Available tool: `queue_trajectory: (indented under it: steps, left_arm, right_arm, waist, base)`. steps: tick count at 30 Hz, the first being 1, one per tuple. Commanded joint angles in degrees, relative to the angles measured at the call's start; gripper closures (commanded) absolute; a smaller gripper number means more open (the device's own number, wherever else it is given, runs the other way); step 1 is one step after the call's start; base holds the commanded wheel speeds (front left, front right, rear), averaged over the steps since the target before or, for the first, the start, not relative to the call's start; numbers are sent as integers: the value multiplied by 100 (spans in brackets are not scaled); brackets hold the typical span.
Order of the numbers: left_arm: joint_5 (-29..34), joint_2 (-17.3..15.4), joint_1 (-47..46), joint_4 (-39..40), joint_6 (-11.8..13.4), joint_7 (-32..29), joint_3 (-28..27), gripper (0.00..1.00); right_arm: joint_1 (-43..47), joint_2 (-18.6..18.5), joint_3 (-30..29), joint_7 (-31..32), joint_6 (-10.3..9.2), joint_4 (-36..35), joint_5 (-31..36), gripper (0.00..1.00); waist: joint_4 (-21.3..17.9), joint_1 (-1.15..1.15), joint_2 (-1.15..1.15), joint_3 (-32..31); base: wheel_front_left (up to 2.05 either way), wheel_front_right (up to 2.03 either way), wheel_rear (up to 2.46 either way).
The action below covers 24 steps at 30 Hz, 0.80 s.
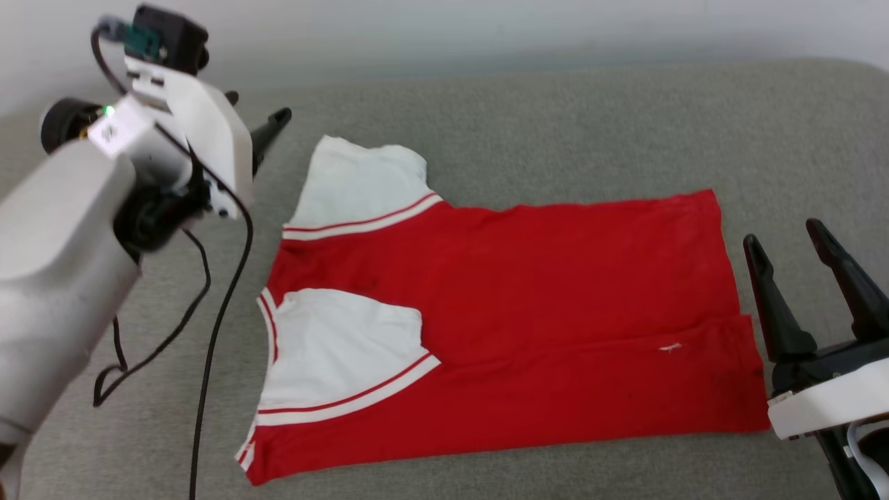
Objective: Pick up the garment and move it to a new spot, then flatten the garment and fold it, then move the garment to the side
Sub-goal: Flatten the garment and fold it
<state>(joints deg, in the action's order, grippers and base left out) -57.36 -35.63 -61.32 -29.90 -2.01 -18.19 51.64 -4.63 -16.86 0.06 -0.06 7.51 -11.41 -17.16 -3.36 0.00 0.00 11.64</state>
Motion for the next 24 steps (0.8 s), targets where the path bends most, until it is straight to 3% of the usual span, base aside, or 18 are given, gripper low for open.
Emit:
queue_trajectory:
  steps: [1,9,15,24]
  left_arm:
    - [-38,51,-179,-124,-40,-184,23,0]
    - [-186,243,-1360,-852,-143,-1787,160,0]
    - [-108,227,-1785,-1298,-86,-2482,318,0]
    - [-126,262,-1677,-1691,-141,-2683,442,0]
  right_arm:
    - [-9,53,16,3,-5,-103,33,0]
    - [-399,44,161,25,-5,-527,38,0]
    - [-660,-38,207,-85,-5,-556,12,0]
    - [-874,-97,215,-237,-5,-388,-68,0]
  waist:
    - [-228,0,0,365]
    - [-580,0,0,1270]
    - [-772,0,0,1738]
    - [-862,0,0,2042]
  base:
    - [0,0,0]
    - [0,0,0]
    - [0,0,0]
    - [0,0,0]
